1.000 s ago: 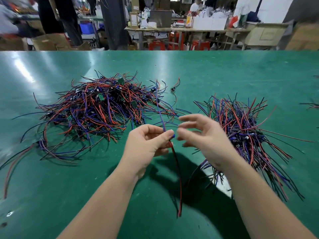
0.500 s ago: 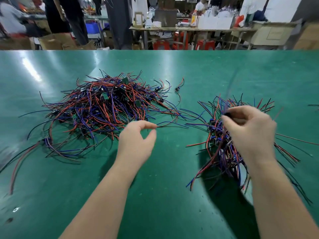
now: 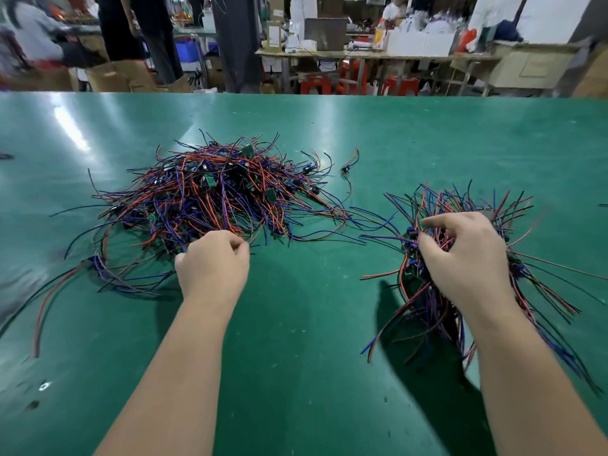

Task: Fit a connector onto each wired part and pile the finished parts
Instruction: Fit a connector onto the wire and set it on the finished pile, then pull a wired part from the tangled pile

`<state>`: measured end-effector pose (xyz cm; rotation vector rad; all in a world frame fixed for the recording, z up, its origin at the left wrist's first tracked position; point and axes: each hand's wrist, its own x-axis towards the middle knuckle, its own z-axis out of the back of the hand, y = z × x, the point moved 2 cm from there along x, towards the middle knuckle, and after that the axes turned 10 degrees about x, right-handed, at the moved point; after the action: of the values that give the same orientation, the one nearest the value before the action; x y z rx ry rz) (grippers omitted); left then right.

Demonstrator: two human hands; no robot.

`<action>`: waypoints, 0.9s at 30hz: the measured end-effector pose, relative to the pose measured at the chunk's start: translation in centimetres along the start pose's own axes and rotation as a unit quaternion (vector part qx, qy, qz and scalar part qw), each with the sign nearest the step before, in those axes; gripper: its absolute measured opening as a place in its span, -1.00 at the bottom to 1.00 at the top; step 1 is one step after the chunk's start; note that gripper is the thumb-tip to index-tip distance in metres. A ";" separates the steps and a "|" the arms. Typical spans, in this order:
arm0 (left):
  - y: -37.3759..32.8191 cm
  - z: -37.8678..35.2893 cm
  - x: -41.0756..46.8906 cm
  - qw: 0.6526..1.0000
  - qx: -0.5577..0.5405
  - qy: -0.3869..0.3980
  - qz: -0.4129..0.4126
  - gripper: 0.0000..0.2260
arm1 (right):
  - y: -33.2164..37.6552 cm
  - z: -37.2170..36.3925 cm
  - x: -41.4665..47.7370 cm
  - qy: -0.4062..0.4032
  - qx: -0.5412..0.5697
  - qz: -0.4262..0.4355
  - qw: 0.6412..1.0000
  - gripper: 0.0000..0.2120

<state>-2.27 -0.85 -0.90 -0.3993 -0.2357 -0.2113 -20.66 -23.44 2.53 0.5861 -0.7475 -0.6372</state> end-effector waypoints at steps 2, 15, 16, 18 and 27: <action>-0.7 0.5 -0.4 0.996 -0.062 -0.063 -0.017 -0.86 | 0.2 -0.4 -0.1 -0.003 0.009 0.018 1.000 -0.82; -9.5 1.2 -11.6 0.777 -0.257 -0.034 -0.573 -0.85 | 3.3 -4.0 -2.5 0.303 0.540 -0.245 0.746 -0.66; -9.7 1.2 -11.8 0.774 -0.270 -0.011 -0.573 -0.84 | 3.1 -3.8 -2.3 0.286 0.542 -0.236 0.754 -0.69; -9.6 1.3 -11.4 0.776 -0.300 0.025 -0.554 -0.84 | 2.7 -3.5 -2.1 0.261 0.566 -0.247 0.742 -0.73; -9.1 0.7 -10.7 0.788 -0.328 0.088 -0.513 -0.87 | 2.1 -3.6 -2.2 0.278 0.508 -0.307 0.756 -0.82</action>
<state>-14.86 -7.10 0.08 -0.9169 -0.1669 -1.4396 -18.56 -19.57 0.86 2.0039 -0.2450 -0.5542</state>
